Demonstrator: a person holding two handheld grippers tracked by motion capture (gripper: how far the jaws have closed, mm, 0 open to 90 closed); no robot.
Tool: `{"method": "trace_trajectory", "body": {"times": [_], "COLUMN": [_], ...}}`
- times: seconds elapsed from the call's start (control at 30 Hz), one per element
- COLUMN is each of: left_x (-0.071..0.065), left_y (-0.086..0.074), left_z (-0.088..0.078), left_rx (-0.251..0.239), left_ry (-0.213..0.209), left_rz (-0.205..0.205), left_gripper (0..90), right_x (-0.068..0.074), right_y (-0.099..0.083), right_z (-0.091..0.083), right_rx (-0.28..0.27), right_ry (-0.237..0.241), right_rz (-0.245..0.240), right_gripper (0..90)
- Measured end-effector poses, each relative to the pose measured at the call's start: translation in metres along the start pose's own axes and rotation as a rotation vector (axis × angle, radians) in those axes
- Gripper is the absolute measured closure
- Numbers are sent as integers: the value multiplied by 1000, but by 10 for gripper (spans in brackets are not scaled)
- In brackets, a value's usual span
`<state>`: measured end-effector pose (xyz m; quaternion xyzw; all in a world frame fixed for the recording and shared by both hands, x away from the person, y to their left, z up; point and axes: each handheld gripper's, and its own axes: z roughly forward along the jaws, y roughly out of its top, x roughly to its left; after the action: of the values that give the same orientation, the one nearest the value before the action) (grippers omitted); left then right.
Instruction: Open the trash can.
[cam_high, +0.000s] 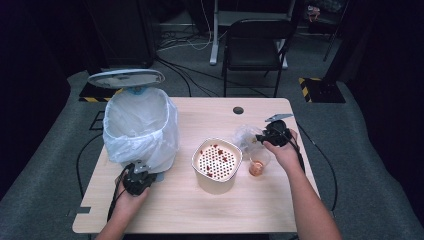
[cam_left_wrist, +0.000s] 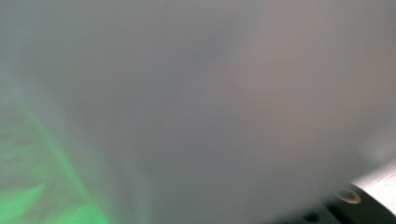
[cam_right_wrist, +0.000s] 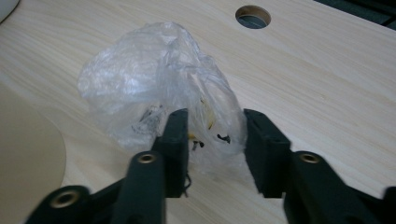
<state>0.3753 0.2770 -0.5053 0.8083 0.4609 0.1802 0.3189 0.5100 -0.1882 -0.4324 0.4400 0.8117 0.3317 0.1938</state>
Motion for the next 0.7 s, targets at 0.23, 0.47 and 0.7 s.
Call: {"method": "trace_trajectory", "body": {"times": [0.23,0.47,0.7], "left_x": [0,0,0], "left_y": [0,0,0], "left_z": [0,0,0], "left_rx": [5,6,1], "left_ry": [-5,-5,-4], "left_rz": [1,2,-8], "left_gripper": [900,900,900], "right_x": [2,-1,-13], "right_y": [0,1,-6], "right_z": [-6,-21,-42], "right_rx": [-17,-72,-78], "right_ry": [10,-16,-51], "right_rz": [-5,-35,-11], "right_gripper": [875,892,892]}}
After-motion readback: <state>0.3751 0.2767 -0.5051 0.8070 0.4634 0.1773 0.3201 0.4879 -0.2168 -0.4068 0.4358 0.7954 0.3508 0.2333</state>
